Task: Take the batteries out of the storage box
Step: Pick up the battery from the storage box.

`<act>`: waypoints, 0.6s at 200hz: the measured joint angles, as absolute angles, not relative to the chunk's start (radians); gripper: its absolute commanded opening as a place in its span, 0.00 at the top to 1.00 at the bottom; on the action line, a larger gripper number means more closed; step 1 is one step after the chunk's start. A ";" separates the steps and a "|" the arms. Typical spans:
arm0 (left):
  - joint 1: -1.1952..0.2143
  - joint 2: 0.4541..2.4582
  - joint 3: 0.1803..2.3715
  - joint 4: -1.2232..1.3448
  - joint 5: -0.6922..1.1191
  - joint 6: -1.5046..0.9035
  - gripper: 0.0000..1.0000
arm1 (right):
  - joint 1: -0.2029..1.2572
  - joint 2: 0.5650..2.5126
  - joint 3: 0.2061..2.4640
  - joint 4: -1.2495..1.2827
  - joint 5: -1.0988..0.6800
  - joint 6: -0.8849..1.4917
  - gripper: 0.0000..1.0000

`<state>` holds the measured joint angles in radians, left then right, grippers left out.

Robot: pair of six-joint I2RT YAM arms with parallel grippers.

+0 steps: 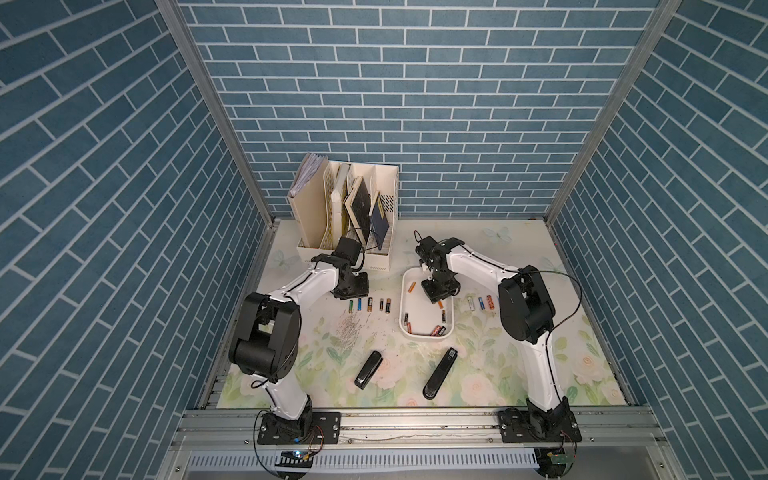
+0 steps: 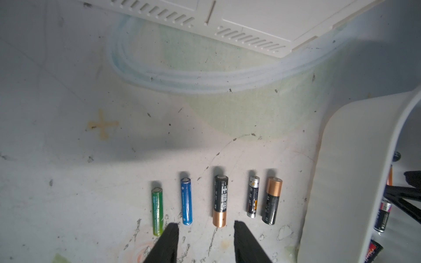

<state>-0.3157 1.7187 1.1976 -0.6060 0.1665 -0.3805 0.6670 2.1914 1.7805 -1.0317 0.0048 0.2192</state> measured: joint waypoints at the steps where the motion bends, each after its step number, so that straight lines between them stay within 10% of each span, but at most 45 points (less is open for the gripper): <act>1: -0.316 1.719 1.198 -0.606 0.167 -0.381 0.54 | 0.667 2.192 1.781 -1.032 0.005 0.219 0.62; 120: -0.323 1.724 1.196 -0.604 0.170 -0.382 0.54 | 0.676 2.226 1.784 -1.032 -0.017 0.202 0.74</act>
